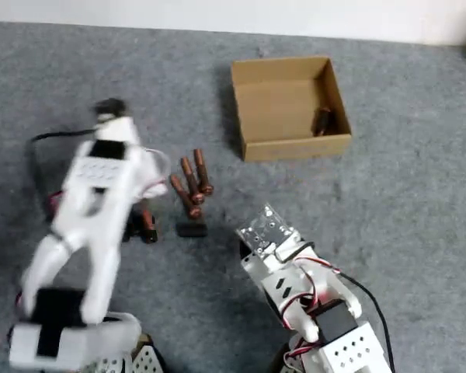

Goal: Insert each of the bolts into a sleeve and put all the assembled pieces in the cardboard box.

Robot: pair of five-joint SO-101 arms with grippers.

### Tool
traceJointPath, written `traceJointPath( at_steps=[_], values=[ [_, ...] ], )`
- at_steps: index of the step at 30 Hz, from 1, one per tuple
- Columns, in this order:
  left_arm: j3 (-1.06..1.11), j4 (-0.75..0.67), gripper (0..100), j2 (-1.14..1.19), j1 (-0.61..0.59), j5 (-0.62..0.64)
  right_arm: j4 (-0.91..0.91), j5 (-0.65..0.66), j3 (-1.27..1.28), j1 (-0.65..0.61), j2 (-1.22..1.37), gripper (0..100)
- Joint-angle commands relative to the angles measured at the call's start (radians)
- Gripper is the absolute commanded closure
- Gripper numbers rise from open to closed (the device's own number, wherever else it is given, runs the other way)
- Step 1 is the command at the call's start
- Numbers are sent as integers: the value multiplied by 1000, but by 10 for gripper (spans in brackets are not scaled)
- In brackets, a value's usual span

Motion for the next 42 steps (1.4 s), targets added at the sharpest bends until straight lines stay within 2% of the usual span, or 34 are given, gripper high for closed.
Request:
traceJointPath(
  at_steps=[1, 7, 13, 17, 19, 23, 27, 33, 42],
  values=[
    [44, -43, 996, -148, -133, 54, 1, 17, -8, -18, -1, 985],
    [61, -66, 996, -166, -162, 98, -10, 31, -65, -22, 120, 994],
    [36, -64, 996, -173, -271, 100, -16, 64, -329, -134, 555, 993],
    [30, -64, 996, -171, -300, 101, -71, 66, -527, -194, 863, 988],
    [30, -64, 996, -171, -302, 101, -76, 92, -624, -200, 1032, 947],
    [31, -64, 996, -171, -315, 101, -77, 163, -774, -200, 1345, 795],
    [30, -68, 996, -171, -315, 100, -77, 196, -915, -216, 1560, 762],
    [30, -69, 996, -171, -312, 100, -77, 196, -1029, -237, 1715, 762],
    [30, -66, 996, -171, -312, 100, -79, 198, -1040, -248, 1791, 763]
  ],
)
